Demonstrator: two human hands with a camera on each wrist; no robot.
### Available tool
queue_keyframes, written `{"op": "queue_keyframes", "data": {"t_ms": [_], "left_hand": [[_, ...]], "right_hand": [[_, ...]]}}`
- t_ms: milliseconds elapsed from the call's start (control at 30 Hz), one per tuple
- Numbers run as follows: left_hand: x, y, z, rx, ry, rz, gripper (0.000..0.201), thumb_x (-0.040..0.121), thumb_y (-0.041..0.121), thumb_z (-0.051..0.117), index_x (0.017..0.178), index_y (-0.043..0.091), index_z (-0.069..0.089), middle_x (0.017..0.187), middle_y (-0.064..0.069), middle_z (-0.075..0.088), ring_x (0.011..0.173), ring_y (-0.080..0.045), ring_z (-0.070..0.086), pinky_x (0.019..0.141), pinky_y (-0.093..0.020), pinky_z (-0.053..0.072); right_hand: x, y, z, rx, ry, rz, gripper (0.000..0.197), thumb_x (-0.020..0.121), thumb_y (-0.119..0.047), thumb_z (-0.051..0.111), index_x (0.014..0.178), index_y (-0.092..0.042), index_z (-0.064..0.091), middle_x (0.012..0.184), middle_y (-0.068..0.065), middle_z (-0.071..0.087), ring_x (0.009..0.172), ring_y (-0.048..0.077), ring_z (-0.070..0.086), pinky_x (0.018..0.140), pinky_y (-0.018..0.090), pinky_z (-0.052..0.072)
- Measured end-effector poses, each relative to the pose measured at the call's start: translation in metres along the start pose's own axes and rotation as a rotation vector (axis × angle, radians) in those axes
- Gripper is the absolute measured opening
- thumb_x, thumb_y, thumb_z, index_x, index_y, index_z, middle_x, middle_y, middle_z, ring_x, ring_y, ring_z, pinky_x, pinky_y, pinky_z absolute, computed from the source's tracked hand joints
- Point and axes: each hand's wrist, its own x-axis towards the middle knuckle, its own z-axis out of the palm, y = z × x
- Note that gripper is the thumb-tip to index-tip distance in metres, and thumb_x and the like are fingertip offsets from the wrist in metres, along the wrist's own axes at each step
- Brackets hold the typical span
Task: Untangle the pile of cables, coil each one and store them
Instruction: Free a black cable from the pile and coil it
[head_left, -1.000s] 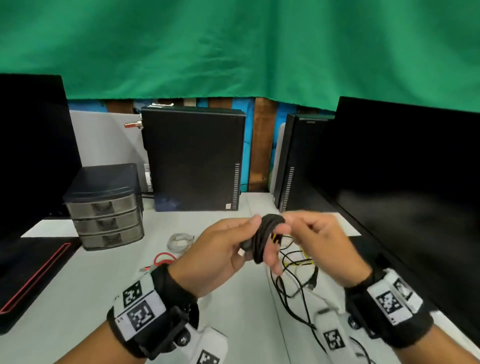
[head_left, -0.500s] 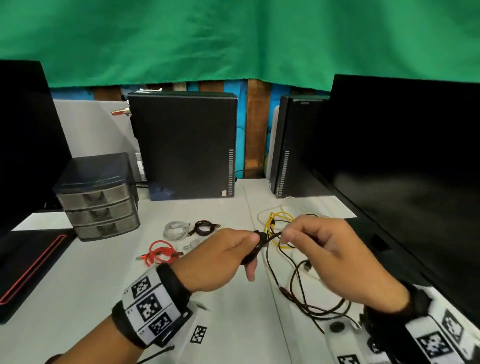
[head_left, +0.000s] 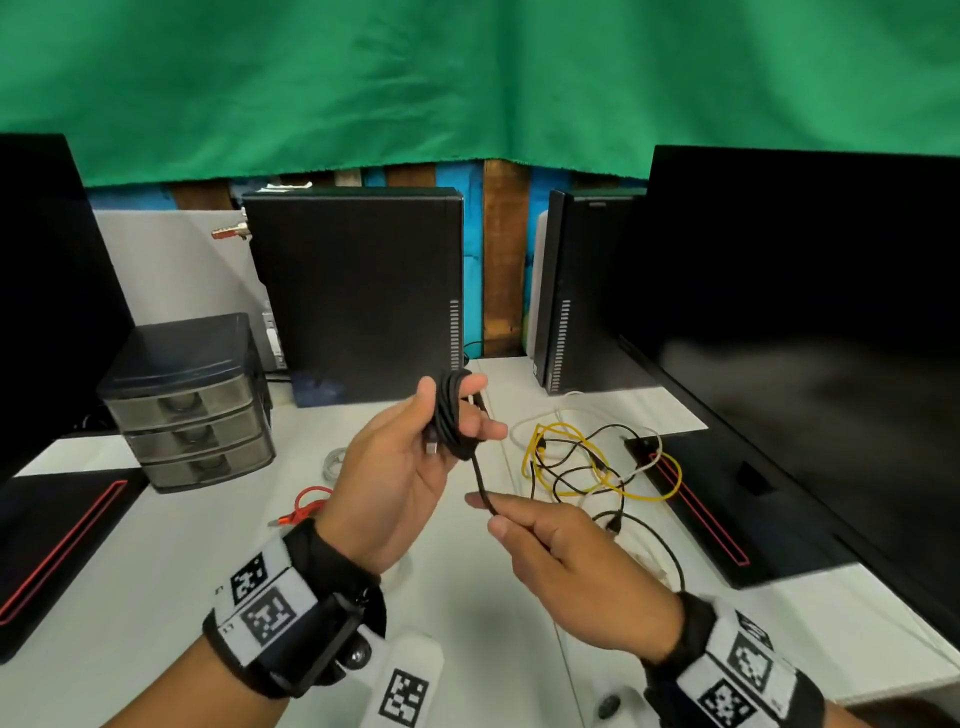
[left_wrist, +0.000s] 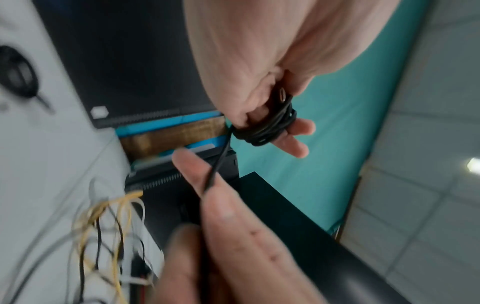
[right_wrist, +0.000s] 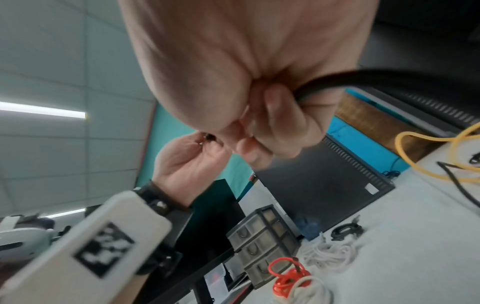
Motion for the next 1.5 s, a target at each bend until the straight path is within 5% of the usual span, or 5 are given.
{"op": "queue_keyframes", "data": {"t_ms": [300,500,900,1233,1500], "left_hand": [[0.008,-0.011,-0.034,1.182,-0.115,0.245,0.048,0.106,0.045,0.026,0.087,0.020,0.063,0.084,0.004,0.070,0.084,-0.012,0.065,0.088,-0.044,0.052],[-0.005,-0.003,-0.015,0.593,-0.526,-0.107,0.051,0.105,0.035,0.030,0.112,0.003,0.069,0.061,0.003,0.058,0.068,-0.015,0.064,0.084,-0.028,0.047],[-0.005,0.017,-0.003,-0.171,-0.310,-0.044,0.052,0.099,0.032,0.041,0.128,-0.006,0.060,0.073,-0.003,0.058,0.078,-0.019,0.065,0.103,-0.038,0.049],[0.007,-0.017,-0.032,1.103,-0.201,0.230,0.039,0.100,0.052,0.032,0.089,0.026,0.059,0.086,0.005,0.068,0.103,-0.010,0.065,0.096,-0.043,0.050],[-0.006,0.008,-0.015,0.516,-0.636,-0.200,0.045,0.104,0.034,0.037,0.107,0.001,0.069,0.057,0.001,0.048,0.061,-0.015,0.058,0.079,-0.026,0.046]], "right_hand": [[-0.017,-0.053,-0.026,-0.066,-0.033,-0.119,0.017,0.102,-0.022,0.056,0.094,-0.019,0.071,0.059,-0.015,0.050,0.056,0.003,0.044,0.057,0.016,0.034],[0.005,-0.027,-0.064,0.172,0.398,-0.106,0.016,0.095,-0.012,0.064,0.094,-0.018,0.079,0.073,-0.010,0.072,0.068,0.000,0.063,0.066,0.011,0.047],[0.009,-0.007,-0.023,-0.006,0.218,-0.052,0.024,0.102,-0.023,0.055,0.094,-0.016,0.077,0.055,-0.016,0.051,0.056,0.003,0.045,0.060,0.018,0.036],[-0.016,-0.051,-0.031,0.011,-0.102,-0.080,0.022,0.102,-0.028,0.053,0.098,-0.014,0.068,0.054,-0.012,0.038,0.049,0.004,0.032,0.051,0.013,0.027],[0.003,-0.038,-0.062,0.198,0.298,-0.168,0.015,0.084,-0.022,0.066,0.073,-0.012,0.071,0.054,-0.008,0.058,0.049,0.004,0.047,0.052,0.011,0.039]]}}
